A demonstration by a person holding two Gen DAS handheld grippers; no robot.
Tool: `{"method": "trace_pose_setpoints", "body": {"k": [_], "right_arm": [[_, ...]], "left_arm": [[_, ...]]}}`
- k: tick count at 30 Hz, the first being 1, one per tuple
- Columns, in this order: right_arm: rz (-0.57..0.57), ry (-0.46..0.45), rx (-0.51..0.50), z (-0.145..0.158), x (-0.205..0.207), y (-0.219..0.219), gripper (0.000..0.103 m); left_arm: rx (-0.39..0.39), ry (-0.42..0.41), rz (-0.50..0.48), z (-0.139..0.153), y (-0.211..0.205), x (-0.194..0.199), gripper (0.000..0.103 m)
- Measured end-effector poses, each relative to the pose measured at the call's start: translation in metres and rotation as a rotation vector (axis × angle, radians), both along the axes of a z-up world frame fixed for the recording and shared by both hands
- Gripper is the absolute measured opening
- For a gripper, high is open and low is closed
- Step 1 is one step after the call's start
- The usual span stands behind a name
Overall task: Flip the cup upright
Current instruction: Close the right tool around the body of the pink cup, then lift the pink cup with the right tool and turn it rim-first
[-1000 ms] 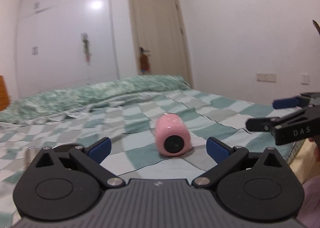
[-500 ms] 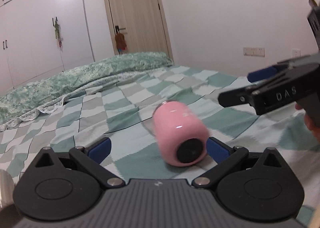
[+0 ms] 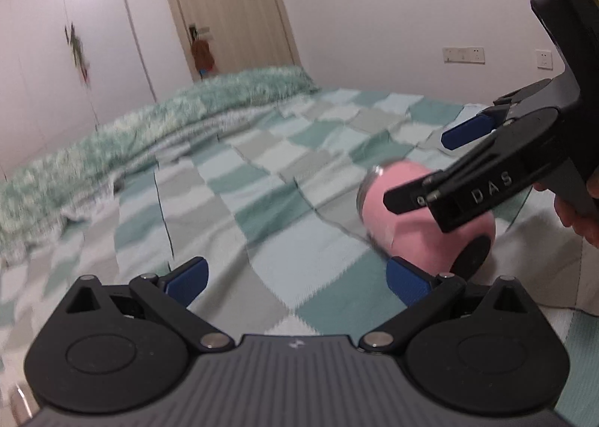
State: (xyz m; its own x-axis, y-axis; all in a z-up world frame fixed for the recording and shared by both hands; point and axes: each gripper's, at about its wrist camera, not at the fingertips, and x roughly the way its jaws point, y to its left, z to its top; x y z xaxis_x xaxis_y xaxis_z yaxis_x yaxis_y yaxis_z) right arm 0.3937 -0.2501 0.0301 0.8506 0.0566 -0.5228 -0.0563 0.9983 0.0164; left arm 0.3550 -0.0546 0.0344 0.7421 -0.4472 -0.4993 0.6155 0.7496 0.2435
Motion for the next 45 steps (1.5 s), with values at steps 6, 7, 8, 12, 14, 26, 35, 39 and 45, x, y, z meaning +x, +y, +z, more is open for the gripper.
{"method": "trace_pose_setpoints", "body": {"k": [6,7,8,12,14,26,35,39,45], "right_arm": [[-0.043,0.104,0.001,-0.008,0.012,0.007,0.103],[-0.054,0.127,0.009,-0.009,0.015,0.007,0.103],[-0.06,0.141,0.014,-0.01,0.017,0.007,0.103],[-0.079,0.193,0.051,-0.014,0.025,0.004,0.103],[-0.087,0.23,0.072,-0.017,0.03,0.003,0.101],[-0.057,0.28,0.229,-0.02,0.03,-0.011,0.089],[-0.022,0.223,0.264,-0.01,0.006,-0.022,0.088],[-0.015,0.212,0.286,-0.005,-0.001,-0.028,0.087],[0.018,0.202,0.323,0.006,-0.018,-0.03,0.085]], "left_arm": [[-0.015,0.035,-0.009,-0.003,0.003,-0.001,0.103],[-0.01,0.04,-0.011,-0.004,0.001,0.0,0.103],[-0.003,0.044,-0.011,-0.004,0.0,0.002,0.103],[0.029,0.066,0.01,-0.009,-0.007,0.01,0.103],[0.036,0.072,0.018,-0.012,-0.008,0.013,0.103],[0.036,0.079,0.03,-0.017,-0.01,0.013,0.103],[0.011,0.087,0.048,-0.006,-0.015,-0.007,0.103],[0.014,0.082,0.055,0.0,-0.016,-0.022,0.103],[0.02,0.064,0.08,0.013,-0.01,-0.042,0.103]]}}
